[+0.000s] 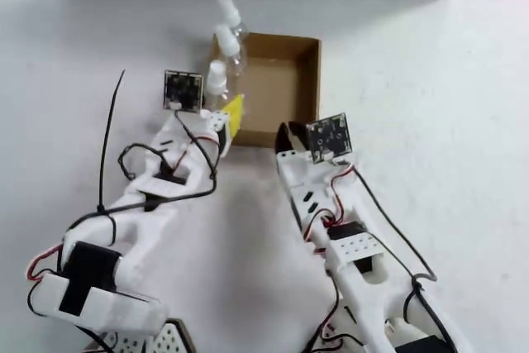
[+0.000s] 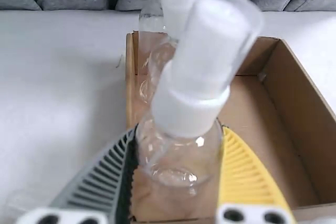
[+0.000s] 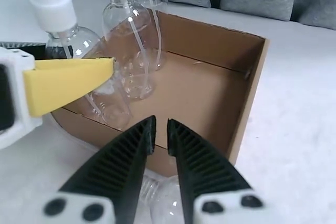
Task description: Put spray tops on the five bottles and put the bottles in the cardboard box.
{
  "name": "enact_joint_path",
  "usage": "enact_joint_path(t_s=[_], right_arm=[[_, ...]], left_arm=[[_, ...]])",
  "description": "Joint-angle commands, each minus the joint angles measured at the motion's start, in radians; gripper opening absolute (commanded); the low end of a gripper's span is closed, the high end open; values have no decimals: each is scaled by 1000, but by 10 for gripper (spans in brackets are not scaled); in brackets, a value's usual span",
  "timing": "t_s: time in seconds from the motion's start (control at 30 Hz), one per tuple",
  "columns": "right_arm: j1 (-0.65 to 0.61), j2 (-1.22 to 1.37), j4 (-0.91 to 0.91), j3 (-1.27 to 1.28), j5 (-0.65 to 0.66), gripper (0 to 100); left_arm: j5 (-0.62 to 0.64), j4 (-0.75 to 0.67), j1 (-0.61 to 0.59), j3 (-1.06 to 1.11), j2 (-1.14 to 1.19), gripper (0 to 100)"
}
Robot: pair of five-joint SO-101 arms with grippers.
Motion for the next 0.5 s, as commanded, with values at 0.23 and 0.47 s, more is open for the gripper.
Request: enact_joint_path(t_s=[0.23, 0.47], right_arm=[[-12, -4, -16, -43, -6, 16], [-12, -4, -16, -43, -5, 16]], left_arm=[[-9, -14, 15, -46, 2, 71], [-8, -14, 13, -17, 2, 290]])
